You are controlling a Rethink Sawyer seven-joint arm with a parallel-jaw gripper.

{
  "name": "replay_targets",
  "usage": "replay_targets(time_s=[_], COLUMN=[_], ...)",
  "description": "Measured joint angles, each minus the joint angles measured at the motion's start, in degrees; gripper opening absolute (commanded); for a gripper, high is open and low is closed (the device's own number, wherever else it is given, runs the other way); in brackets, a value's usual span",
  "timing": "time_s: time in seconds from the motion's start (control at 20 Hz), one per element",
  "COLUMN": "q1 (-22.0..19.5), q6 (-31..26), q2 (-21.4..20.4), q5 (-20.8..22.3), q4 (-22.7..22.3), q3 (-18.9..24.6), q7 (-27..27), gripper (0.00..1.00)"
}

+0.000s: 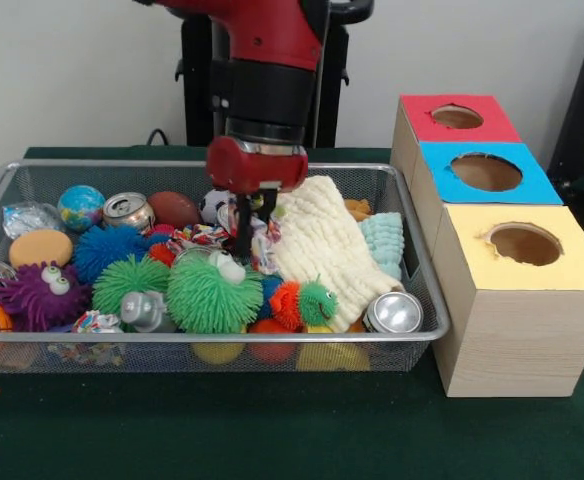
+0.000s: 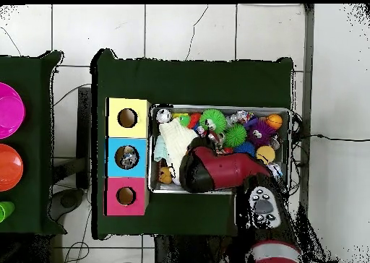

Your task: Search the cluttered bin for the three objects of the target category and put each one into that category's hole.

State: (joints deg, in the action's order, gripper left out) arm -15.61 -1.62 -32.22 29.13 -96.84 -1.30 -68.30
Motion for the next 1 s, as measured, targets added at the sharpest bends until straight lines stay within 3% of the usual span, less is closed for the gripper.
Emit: replay_targets(time_s=[0.05, 0.55, 1.0], q1=[4.6, 8.5, 8.2], q6=[-0.5, -4.5, -10.3], q2=[4.0, 8.5, 7.1], q5=[-2.6, -8.2, -9.4], q4=[2.4, 7.2, 8.8], q3=[-4.7, -13.2, -16.0], q7=[0.0, 0.0, 0.0], gripper=[1.0, 1.0, 1.0])
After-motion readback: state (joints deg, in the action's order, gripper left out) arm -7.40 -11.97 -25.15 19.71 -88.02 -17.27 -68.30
